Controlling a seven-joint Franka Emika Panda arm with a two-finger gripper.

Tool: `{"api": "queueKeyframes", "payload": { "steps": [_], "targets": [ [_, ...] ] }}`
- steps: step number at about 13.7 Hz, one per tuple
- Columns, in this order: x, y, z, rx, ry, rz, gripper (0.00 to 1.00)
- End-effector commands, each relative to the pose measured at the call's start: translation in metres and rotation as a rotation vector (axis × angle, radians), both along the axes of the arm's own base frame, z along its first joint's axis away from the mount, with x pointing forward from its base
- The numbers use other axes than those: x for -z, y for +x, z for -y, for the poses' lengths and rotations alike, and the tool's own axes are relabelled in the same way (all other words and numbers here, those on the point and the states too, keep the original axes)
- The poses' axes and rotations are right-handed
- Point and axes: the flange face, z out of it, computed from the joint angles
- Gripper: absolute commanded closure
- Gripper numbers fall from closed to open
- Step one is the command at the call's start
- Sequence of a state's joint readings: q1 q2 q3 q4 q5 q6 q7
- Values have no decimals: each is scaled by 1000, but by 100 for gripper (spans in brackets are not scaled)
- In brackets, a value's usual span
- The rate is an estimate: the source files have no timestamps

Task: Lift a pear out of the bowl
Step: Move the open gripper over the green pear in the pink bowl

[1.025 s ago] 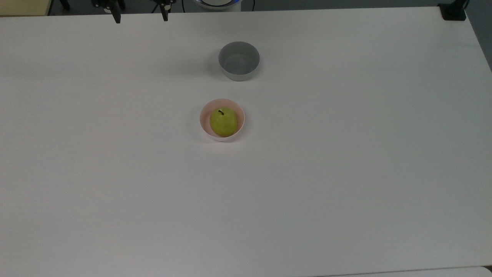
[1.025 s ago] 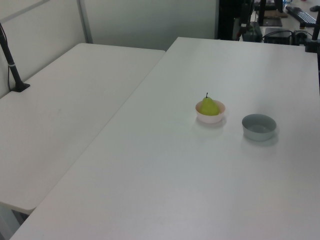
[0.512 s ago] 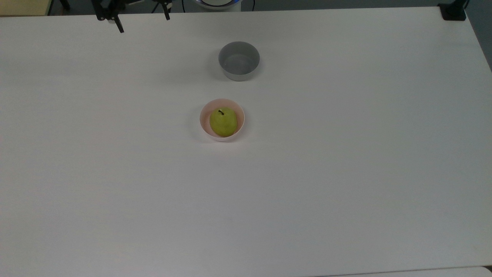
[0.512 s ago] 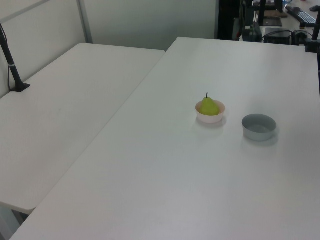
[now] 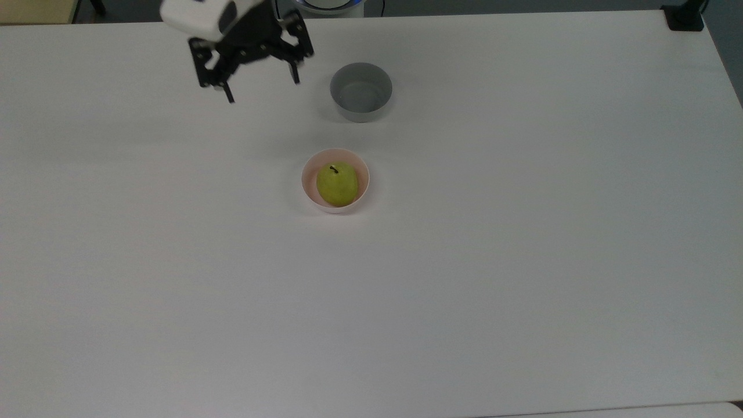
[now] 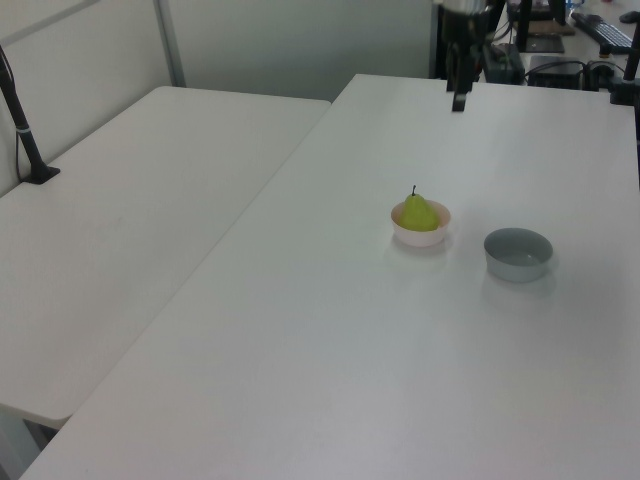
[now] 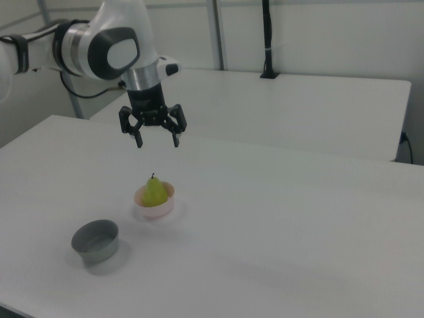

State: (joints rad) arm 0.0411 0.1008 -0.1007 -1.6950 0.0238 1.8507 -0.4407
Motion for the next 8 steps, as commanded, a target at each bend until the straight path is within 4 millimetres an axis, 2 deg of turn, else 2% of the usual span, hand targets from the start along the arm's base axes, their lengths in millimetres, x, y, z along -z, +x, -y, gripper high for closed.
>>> {"api": "queueKeyframes", "payload": {
  "steps": [1, 2, 4, 8],
  "targets": [
    [36, 2, -41, 87, 12, 46, 0],
    [55, 7, -50, 108, 14, 44, 0],
    [76, 14, -62, 111, 12, 27, 0],
    [107, 20, -71, 97, 8, 27, 0]
  ]
}}
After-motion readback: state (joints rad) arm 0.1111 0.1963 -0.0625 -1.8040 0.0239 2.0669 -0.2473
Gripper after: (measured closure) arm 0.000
